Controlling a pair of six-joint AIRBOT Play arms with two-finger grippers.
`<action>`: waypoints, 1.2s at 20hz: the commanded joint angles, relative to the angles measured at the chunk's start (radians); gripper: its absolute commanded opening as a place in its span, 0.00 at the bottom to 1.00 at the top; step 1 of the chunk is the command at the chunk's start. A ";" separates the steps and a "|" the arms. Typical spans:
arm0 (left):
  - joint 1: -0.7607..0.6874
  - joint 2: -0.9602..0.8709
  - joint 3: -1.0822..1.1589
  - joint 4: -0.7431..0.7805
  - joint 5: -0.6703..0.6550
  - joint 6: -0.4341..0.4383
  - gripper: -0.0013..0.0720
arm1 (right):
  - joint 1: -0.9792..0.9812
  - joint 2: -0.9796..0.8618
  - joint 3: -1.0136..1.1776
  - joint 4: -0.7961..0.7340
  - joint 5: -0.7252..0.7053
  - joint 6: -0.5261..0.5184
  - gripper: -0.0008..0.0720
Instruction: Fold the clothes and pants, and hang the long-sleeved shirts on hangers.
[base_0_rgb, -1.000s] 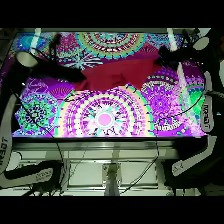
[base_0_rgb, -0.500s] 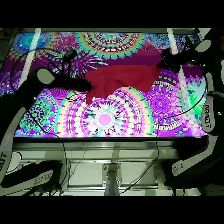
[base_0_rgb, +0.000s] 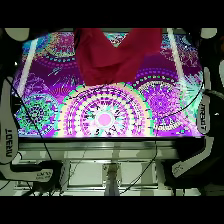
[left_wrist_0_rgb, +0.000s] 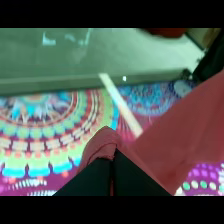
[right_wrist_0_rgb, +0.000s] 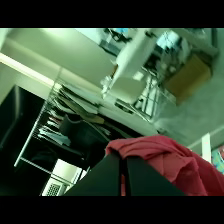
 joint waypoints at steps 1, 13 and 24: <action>0.004 -0.034 0.111 0.000 -0.051 0.043 0.03 | 0.009 -0.003 0.040 0.039 -0.007 -0.035 0.02; 0.055 -0.031 0.111 -0.117 0.169 0.216 0.03 | 0.068 -0.005 0.034 0.105 -0.326 -0.071 0.02; 0.069 0.029 -0.282 0.043 -0.516 0.092 0.03 | -0.024 0.011 -0.090 -0.383 0.631 0.051 0.02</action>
